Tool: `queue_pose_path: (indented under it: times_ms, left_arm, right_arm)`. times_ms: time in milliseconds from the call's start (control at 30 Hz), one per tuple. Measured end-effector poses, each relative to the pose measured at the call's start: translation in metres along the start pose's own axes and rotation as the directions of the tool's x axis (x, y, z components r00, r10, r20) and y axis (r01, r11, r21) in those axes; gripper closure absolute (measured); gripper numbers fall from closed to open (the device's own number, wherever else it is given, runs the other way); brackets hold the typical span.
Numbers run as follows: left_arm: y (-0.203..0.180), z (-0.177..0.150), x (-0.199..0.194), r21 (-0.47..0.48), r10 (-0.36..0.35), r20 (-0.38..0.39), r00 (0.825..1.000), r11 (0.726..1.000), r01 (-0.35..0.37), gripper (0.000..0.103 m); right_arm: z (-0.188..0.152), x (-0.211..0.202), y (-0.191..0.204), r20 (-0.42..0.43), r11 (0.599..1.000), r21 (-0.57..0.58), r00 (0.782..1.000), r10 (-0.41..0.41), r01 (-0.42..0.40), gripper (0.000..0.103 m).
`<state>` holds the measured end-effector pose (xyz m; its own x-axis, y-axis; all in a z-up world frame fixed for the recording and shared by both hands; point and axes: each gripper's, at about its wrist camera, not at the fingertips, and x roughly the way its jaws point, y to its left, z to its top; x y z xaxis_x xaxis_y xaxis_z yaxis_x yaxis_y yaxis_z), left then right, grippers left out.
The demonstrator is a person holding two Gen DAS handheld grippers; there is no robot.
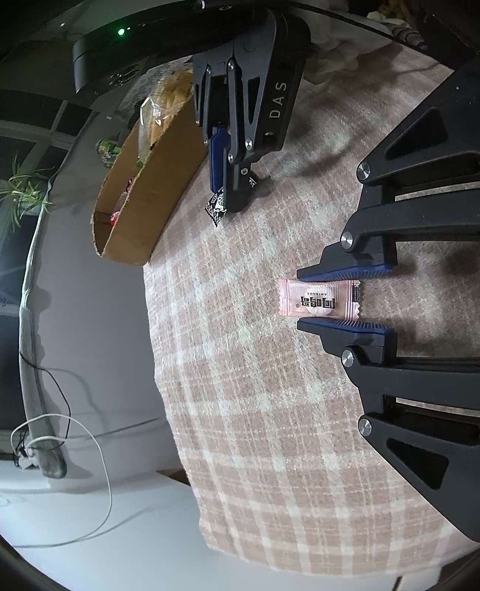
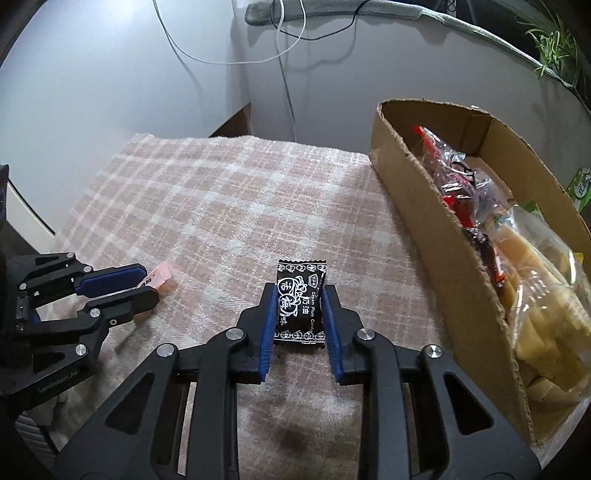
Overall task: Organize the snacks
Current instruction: 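Carry the pink candy and black-wrapped candy over the box with both tools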
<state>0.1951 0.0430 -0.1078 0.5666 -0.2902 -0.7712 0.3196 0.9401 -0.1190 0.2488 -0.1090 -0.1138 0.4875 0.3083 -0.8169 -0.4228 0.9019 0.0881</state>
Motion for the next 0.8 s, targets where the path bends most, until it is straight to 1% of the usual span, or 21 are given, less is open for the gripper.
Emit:
queue_pose_path:
  times_ms: [333, 600, 800]
  left_arm:
    - [-0.006, 0.005, -0.021, -0.019, 0.009, 0.051, 0.999, 1.000, -0.008, 0.085]
    - [-0.024, 0.025, -0.039, -0.001, 0.005, 0.105, 0.994, 1.000, -0.005, 0.085]
    - [-0.041, 0.041, -0.041, 0.011, -0.010, 0.132, 0.991, 1.000, 0.009, 0.085]
  right_arm:
    - [-0.002, -0.038, -0.007, 0.063, 0.999, 0.000, 0.997, 0.038, -0.038, 0.078]
    - [0.002, -0.077, -0.019, 0.122, 0.998, -0.011, 0.991, 0.060, -0.059, 0.078]
    - [0.004, -0.103, -0.035, 0.163, 0.998, -0.013, 0.985, 0.059, -0.058, 0.078]
